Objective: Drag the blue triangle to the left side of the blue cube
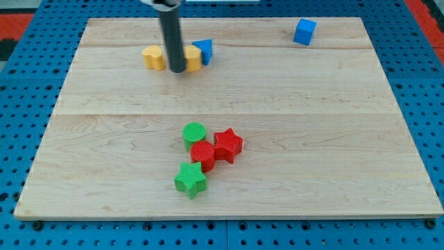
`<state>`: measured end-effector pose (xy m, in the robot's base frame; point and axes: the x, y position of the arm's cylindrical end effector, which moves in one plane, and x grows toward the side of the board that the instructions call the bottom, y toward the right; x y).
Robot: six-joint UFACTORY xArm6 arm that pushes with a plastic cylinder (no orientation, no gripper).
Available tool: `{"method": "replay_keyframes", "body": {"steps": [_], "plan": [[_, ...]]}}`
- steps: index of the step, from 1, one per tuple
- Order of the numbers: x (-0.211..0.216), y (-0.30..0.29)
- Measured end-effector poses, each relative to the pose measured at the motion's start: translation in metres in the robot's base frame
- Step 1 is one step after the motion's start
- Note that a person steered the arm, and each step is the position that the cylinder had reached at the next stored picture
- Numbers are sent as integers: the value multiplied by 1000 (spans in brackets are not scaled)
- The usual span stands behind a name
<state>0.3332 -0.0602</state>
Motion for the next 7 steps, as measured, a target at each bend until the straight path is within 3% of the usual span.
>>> {"method": "replay_keyframes", "body": {"steps": [1, 2, 4, 6, 7], "plan": [[-1, 23], [17, -36], [-46, -4], [-67, 60], [-67, 31]]}}
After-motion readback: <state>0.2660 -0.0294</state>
